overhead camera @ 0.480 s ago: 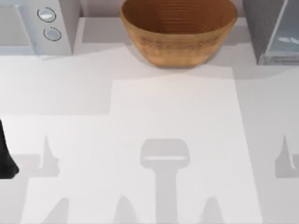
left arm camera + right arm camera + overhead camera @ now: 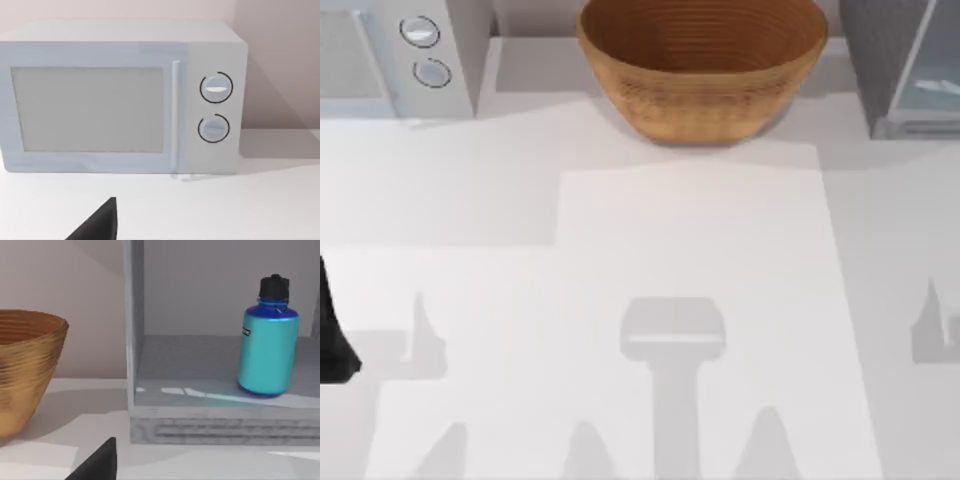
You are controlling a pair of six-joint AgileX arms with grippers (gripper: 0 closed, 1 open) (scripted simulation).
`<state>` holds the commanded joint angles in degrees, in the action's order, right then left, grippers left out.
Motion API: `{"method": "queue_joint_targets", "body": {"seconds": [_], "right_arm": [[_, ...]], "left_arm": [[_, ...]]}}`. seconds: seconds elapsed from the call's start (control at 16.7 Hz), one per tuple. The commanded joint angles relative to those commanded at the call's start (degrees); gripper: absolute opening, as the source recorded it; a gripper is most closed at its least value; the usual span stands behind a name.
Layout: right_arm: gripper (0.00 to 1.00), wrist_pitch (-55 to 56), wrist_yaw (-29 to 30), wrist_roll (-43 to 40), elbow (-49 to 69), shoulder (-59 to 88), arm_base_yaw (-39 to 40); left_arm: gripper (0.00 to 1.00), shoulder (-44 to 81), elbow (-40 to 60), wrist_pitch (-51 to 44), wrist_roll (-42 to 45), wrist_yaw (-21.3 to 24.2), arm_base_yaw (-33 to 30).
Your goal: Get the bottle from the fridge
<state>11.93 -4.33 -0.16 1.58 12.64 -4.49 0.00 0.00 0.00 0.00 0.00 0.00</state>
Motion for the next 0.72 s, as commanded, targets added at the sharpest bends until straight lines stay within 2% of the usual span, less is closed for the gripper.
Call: {"method": "queue_joint_targets", "body": {"seconds": [0.72], "right_arm": [[1.00, 56.82, -17.56, 0.80, 6.01, 64.13, -18.37]], "left_arm": [[1.00, 0.00, 0.00, 0.00, 0.00, 0.00, 0.00]]}}
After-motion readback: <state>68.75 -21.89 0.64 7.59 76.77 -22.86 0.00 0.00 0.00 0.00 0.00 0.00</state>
